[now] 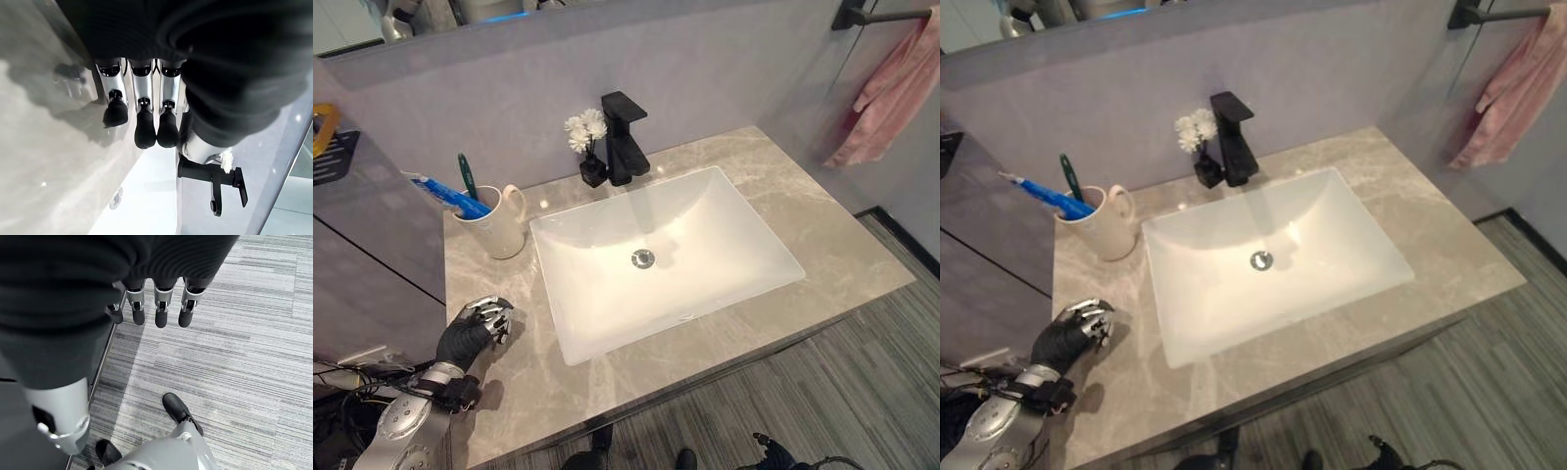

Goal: Put brush and paste in cup on sink, flatten towel.

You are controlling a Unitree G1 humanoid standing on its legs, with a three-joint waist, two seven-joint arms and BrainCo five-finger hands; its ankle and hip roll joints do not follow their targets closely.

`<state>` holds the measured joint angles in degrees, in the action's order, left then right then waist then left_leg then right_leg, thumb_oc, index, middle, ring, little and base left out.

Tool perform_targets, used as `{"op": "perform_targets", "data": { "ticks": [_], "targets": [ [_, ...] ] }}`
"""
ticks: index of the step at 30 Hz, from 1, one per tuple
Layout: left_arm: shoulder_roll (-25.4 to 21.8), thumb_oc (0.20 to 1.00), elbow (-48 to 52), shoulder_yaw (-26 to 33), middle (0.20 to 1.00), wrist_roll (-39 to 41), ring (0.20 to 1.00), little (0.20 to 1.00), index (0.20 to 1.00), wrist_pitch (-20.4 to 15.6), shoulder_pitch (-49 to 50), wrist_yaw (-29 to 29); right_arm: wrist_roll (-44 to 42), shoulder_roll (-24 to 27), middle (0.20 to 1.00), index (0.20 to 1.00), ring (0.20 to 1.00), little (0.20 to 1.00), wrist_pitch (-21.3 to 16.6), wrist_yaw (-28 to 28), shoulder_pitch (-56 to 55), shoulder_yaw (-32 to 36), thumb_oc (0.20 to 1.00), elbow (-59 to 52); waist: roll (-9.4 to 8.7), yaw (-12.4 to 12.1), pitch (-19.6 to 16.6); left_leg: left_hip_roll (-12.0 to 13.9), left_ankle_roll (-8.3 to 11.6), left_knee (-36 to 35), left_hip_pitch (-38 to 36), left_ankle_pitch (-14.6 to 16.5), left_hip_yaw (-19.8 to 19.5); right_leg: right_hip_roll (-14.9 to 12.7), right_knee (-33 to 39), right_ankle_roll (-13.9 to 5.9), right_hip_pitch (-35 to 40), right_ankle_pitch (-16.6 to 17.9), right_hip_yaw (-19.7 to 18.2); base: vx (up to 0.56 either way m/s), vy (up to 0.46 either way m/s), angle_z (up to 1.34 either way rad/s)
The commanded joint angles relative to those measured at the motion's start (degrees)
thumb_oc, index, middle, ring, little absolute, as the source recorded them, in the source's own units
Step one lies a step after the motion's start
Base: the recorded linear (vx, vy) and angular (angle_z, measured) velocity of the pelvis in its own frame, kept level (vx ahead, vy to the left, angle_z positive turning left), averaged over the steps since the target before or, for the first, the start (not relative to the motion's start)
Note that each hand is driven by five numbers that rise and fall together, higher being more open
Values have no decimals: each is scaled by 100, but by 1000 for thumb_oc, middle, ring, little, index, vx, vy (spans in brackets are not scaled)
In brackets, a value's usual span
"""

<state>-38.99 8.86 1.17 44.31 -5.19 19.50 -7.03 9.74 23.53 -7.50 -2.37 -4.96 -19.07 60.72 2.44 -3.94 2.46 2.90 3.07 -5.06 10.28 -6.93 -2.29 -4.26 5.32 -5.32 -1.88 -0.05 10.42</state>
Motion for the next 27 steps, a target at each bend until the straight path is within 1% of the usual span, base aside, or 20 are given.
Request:
{"op": "perform_targets", "data": {
  "ticks": [1,8,13,14,17,18,20,27],
  "targets": [
    [115,200,-102,142,200,-216,200,200,200,-152,-157,187,-219,194,1000,1000,1000,1000,10,-39,154,-26,1000,-232,-129,53,1,161,-17,6,110,178,-267,-152,-32,-273,-437,125,-23,25,8,-4],
    [170,200,-400,362,200,-560,200,200,200,-110,-319,283,-236,264,1000,1000,1000,1000,48,54,49,91,1000,-293,-201,117,-41,169,-19,6,107,228,-260,-147,-32,-283,-449,95,-56,31,10,-1],
    [-46,200,-696,635,200,-767,200,200,200,-115,-542,387,-221,272,1000,1000,1000,1000,90,154,-39,73,1000,-407,-336,134,-52,191,-14,6,173,240,-285,-137,-32,-297,-526,115,-77,0,0,0],
    [-48,200,-698,635,200,-767,200,200,200,-116,-545,387,-221,270,1000,1000,1000,1000,91,155,-38,73,1000,-408,-338,134,-53,190,-14,6,175,239,-285,-138,-32,-298,-528,115,-77,0,0,0],
    [-201,200,-876,716,200,-926,200,200,200,-123,-720,499,-243,253,1000,1000,1000,1000,110,183,-23,30,1000,-411,-422,137,-25,194,-20,6,238,236,-297,-139,-32,-308,-590,143,-74,0,0,0],
    [-303,200,-936,784,200,-941,200,200,200,-137,-835,545,-265,241,1000,1000,1000,1000,111,194,-15,13,1000,-429,-481,137,-4,200,-21,6,295,225,-313,-131,-32,-312,-641,156,-72,0,0,0],
    [-342,200,-966,790,200,-956,200,200,200,-138,-872,556,-269,241,1000,1000,1000,1000,113,199,-7,3,1000,-463,-504,141,8,205,-21,6,310,222,-319,-128,-32,-311,-660,163,-73,0,0,0],
    [-618,200,-1195,756,200,-1078,200,200,200,-162,-1306,692,-362,187,1000,1000,1000,1000,123,228,77,-99,1000,-651,-700,189,150,227,-25,6,528,181,-385,-122,-32,-322,-878,243,-100,0,0,0]
  ]
}}
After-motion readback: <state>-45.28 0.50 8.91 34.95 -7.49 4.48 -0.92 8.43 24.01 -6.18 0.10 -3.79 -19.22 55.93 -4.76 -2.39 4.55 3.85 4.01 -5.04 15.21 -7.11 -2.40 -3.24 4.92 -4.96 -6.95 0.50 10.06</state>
